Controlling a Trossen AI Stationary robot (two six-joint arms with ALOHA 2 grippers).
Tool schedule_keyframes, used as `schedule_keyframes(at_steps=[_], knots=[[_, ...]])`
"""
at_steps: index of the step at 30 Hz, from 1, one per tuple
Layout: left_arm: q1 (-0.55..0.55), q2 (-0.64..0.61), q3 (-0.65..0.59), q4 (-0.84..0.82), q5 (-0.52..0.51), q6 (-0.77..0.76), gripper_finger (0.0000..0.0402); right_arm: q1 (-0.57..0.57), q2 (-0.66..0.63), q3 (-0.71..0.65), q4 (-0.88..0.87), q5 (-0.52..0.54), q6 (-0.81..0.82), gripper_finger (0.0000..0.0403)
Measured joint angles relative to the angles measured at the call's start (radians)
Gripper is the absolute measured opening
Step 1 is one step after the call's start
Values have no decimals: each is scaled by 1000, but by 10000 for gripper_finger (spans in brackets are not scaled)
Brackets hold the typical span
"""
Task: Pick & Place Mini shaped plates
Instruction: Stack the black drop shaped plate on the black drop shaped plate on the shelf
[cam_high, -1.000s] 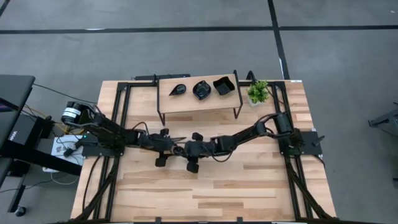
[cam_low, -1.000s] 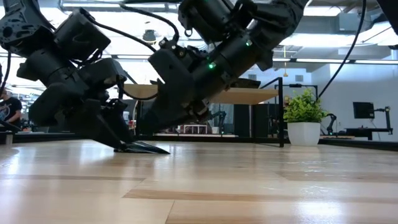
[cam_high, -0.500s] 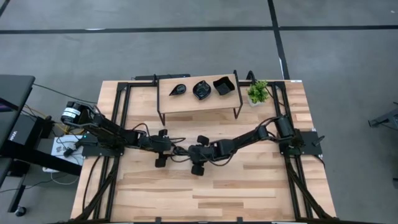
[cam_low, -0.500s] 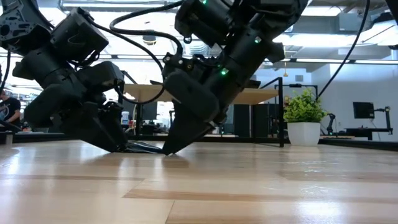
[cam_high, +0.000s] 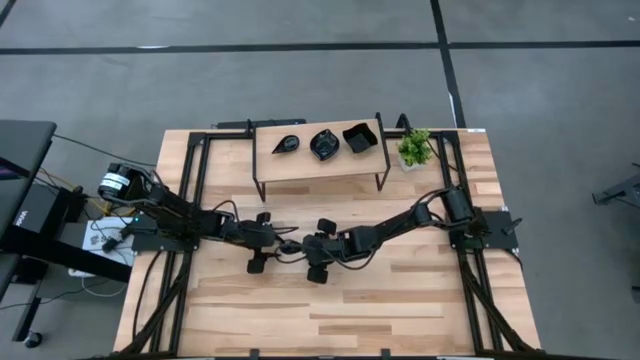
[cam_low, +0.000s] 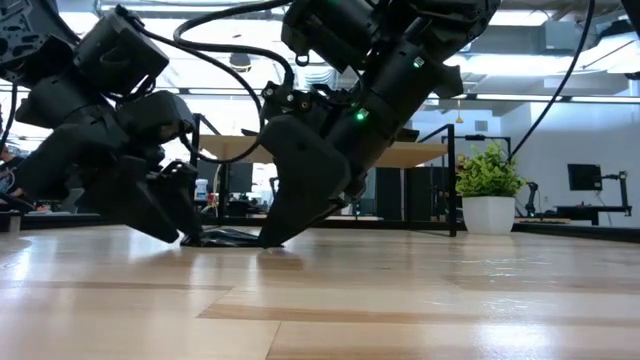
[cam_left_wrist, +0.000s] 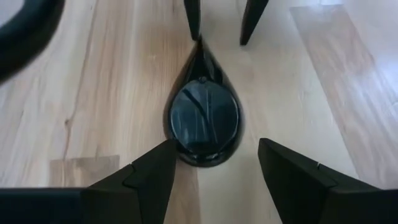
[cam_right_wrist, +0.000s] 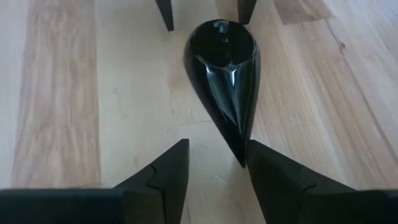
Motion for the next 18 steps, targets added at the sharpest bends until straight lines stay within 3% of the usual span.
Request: schedule_keyframes(at_steps=[18], knots=[[-34,0,0,59,-19,54,136,-23,0,0,-2,11,-1,145]])
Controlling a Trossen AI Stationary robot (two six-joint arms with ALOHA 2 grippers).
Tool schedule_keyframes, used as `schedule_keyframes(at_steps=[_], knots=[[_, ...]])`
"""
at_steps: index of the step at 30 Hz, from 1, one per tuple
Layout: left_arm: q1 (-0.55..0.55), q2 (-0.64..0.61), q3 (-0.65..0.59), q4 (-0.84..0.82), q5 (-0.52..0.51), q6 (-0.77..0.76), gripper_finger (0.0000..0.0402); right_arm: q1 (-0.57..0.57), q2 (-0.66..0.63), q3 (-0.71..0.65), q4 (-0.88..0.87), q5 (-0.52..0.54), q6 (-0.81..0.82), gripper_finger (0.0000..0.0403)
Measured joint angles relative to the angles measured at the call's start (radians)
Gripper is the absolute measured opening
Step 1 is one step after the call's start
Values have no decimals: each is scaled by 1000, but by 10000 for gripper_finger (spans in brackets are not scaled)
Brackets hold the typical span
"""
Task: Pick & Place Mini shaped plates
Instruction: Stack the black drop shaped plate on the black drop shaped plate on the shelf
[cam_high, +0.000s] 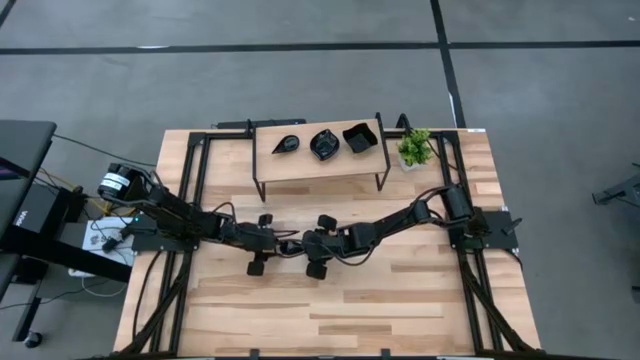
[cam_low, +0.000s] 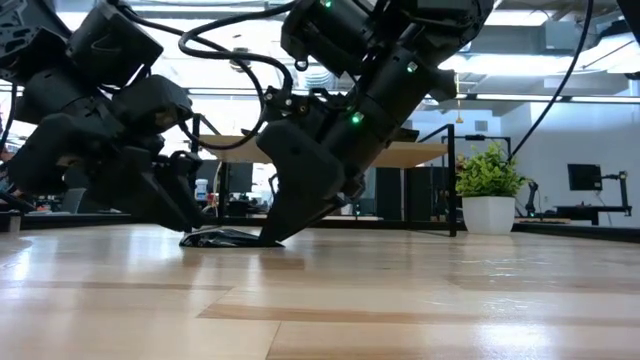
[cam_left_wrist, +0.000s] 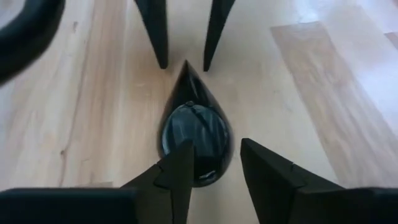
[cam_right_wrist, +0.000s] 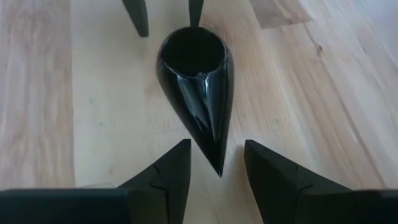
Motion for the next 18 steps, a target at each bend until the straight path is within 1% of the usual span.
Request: schedule_keyframes(at_steps=[4,8,13,15,18], knots=[[-32,0,0,-1,-81,-4,136,0,0,1,-38,7,14,144],[-51,0,0,-7,-145,-24,156,1,0,3,-66,12,62,147],[-52,0,1,-56,-137,-154,181,12,-1,3,-69,11,93,153],[-52,0,1,-100,-135,-217,186,19,-1,3,-70,12,96,152],[-52,-2,3,-119,-136,-295,188,26,-1,3,-73,13,96,146]])
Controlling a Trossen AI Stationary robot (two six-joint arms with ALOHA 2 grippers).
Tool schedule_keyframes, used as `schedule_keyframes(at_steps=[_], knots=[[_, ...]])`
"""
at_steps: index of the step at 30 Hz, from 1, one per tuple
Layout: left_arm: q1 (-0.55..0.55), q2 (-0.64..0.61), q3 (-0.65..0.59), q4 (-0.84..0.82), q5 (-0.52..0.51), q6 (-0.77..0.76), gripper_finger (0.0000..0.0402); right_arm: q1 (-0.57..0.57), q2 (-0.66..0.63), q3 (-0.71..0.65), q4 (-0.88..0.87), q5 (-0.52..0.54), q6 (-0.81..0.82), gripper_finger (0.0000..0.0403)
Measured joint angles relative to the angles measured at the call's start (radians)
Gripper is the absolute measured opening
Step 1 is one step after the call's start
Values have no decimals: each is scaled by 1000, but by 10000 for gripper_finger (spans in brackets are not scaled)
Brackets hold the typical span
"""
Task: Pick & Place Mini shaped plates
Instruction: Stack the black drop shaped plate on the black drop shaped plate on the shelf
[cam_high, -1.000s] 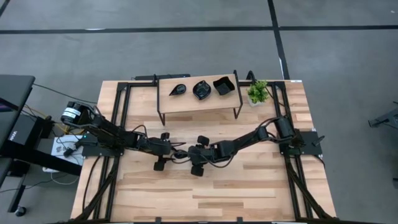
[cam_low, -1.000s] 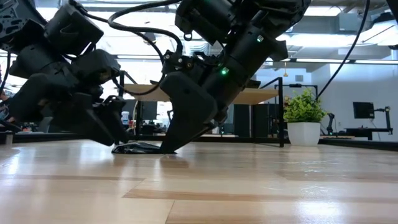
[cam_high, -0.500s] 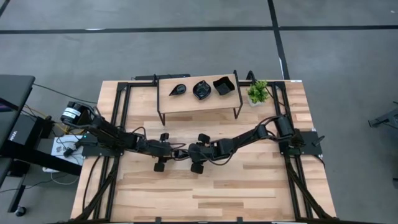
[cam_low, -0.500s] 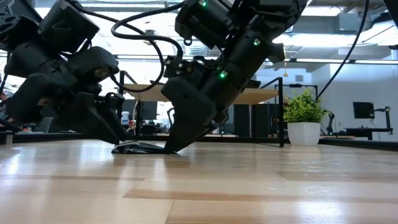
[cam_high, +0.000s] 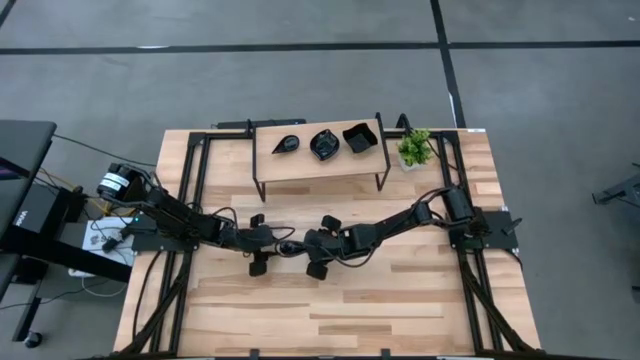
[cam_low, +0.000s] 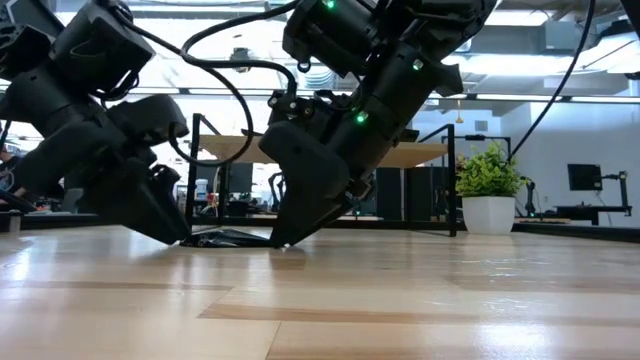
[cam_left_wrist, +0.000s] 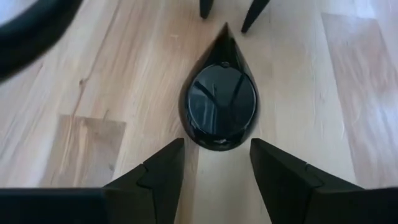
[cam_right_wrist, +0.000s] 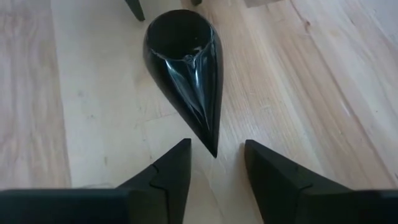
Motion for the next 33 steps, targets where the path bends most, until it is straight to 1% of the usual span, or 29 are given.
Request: schedule_keyframes(at_steps=[2,11,17,22,30,33], knots=[[2,-1,0,-1,7,-20,187,0,0,0,1,-1,0,142],[16,0,-2,21,20,-13,176,0,3,-4,76,-25,0,120],[16,2,-3,29,23,0,172,0,3,-4,105,-22,0,113],[16,2,-3,37,23,0,172,-4,3,-4,149,-14,0,98],[16,2,-3,47,23,0,172,-9,3,-4,145,-13,0,63],[16,2,-3,47,23,0,172,-6,-7,-4,87,-13,6,48]])
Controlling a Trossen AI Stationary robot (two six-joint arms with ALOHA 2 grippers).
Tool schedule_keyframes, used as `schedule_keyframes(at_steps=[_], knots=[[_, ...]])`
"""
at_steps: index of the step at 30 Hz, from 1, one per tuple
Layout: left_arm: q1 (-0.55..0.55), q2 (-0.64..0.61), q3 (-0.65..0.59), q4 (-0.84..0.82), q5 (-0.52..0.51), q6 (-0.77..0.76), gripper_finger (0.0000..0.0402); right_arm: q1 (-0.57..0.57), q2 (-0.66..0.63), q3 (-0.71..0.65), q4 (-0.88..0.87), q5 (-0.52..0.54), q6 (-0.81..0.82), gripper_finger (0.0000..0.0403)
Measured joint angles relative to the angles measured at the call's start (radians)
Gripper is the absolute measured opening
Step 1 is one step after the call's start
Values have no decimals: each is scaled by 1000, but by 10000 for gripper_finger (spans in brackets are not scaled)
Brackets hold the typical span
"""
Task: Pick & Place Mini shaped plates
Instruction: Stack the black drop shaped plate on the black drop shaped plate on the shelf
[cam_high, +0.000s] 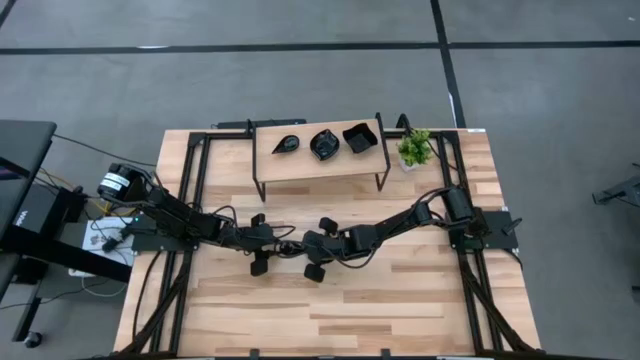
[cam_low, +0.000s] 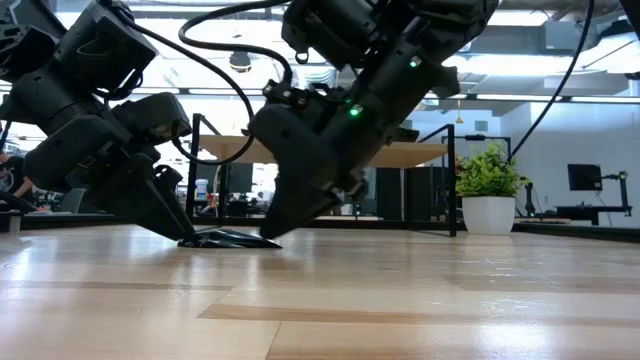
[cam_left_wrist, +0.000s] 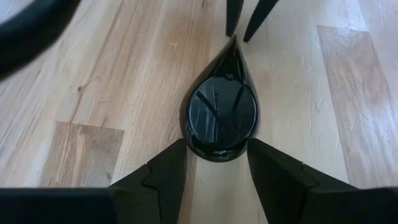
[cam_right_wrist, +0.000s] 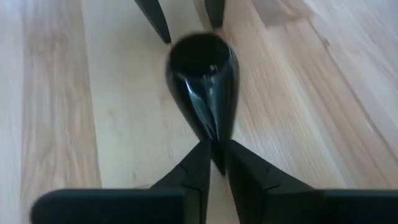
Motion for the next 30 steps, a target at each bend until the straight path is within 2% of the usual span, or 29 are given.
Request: schedule_keyframes(at_steps=[7,11,20,30], knots=[[0,0,0,1,-1,2,172,6,-64,2,-184,3,47,9],[0,0,0,10,-1,2,172,6,-65,2,-214,4,70,2],[0,0,0,19,-3,-1,172,19,35,4,-105,-4,126,3],[0,0,1,29,0,0,172,16,50,6,86,-31,109,2]])
